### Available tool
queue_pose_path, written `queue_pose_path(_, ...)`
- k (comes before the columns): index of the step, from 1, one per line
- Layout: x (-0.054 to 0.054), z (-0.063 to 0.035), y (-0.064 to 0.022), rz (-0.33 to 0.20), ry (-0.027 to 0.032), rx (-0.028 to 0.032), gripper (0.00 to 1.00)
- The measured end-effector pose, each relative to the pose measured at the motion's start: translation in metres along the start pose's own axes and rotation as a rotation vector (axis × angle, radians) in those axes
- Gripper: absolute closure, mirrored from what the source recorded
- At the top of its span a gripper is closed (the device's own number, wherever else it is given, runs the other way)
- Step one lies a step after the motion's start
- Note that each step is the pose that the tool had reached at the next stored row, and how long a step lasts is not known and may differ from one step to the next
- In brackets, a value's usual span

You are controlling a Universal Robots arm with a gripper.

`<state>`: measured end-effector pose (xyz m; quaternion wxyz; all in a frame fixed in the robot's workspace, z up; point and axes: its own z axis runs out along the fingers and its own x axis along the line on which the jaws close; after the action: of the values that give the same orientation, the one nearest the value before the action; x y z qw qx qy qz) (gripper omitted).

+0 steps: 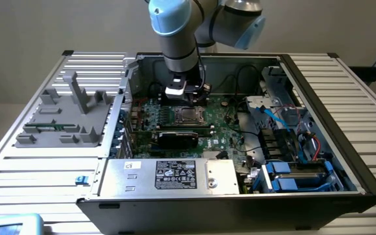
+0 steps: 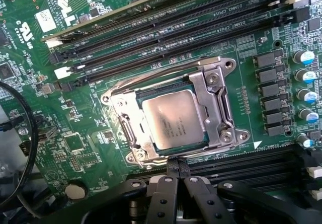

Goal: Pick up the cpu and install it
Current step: 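Install the first cpu locking lever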

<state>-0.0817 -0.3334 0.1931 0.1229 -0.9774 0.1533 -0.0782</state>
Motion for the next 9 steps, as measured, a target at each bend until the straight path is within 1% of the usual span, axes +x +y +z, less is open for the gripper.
queue_pose_path(5, 0.0044, 0.0009, -0.0013, 0.000, -0.0001, 0.0000, 0.89)
queue_pose_path(9, 0.0054, 0.0010, -0.0012, 0.000, -0.0001, 0.0001, 0.89)
